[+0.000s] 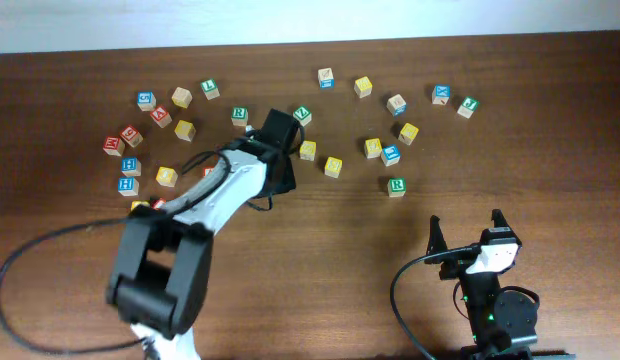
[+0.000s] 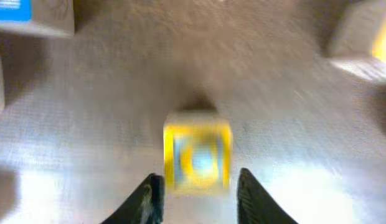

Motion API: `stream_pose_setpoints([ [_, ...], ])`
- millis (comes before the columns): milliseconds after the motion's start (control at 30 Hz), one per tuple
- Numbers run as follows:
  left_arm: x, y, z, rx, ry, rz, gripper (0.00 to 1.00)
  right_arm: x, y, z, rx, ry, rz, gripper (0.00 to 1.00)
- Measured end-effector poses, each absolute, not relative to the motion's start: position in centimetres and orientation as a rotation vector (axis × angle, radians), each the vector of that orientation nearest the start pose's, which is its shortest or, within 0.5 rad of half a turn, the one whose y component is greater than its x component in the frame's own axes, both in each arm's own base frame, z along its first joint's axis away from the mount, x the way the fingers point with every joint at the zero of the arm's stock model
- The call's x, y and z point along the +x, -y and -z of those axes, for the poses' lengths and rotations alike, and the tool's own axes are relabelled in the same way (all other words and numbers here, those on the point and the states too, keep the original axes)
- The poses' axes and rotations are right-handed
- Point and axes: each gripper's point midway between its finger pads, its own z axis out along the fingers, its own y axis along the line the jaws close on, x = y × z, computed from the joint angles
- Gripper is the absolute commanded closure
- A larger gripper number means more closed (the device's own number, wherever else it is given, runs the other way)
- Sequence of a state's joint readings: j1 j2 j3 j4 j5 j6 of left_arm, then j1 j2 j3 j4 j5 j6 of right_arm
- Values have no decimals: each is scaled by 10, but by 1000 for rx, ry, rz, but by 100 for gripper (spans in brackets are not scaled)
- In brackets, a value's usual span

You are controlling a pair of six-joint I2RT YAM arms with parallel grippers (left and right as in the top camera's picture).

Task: Spell out CVPR
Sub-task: 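Reach left gripper to the yellow C block and grasp it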

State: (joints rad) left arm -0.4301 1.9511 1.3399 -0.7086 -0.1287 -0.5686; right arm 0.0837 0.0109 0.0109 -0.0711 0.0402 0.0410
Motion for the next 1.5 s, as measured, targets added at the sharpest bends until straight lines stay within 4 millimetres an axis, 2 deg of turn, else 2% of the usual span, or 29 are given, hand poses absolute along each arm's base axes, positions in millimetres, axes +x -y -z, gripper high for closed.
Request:
stream_pose_setpoints([
  [33,378,156,-44,-211,-2862,56,76,246,-14,-159,-5,-1642,-62,2],
  [67,376,158,-51,-208,-2863,82,50,246,-14,-159,-4,-1642,-62,2],
  [100,371,159,-55,-202,-2879,99,37,246,-14,-159,-4,-1642,-62,2],
  [133,367,159,-55,-189,-2898,101,28,246,-14,-159,-4,-1643,-62,2],
  [200,367,159,-55,-171,-2899,101,20,246,-14,-159,-4,-1642,-62,2],
  [267,374,155,-56,-168,-2864,62,18,246,-14,-159,-4,-1643,-62,2],
  [367,380,151,-52,-204,-2840,26,20,246,-14,-159,-5,-1643,-62,2],
  [500,388,152,-15,-227,-2867,-12,35,246,-14,-159,-4,-1643,-62,2],
  [567,395,155,-6,-233,-2849,-6,41,246,-14,-159,-4,-1643,-63,2],
  [767,403,148,-8,-247,-2807,-58,49,246,-14,-159,-4,-1642,-62,2],
  [867,405,145,-9,-254,-2793,-82,63,246,-14,-159,-5,-1643,-62,2],
  [967,407,146,-10,-255,-2780,-79,65,246,-14,-159,-5,-1643,-62,2],
  [1200,408,146,-10,-258,-2777,-79,79,246,-14,-159,-5,-1643,-62,2],
  [1400,407,145,-11,-256,-2783,-84,83,246,-14,-159,-4,-1643,-62,2],
  [1500,394,145,-17,-238,-2828,-73,82,246,-14,-159,-4,-1642,-62,2],
])
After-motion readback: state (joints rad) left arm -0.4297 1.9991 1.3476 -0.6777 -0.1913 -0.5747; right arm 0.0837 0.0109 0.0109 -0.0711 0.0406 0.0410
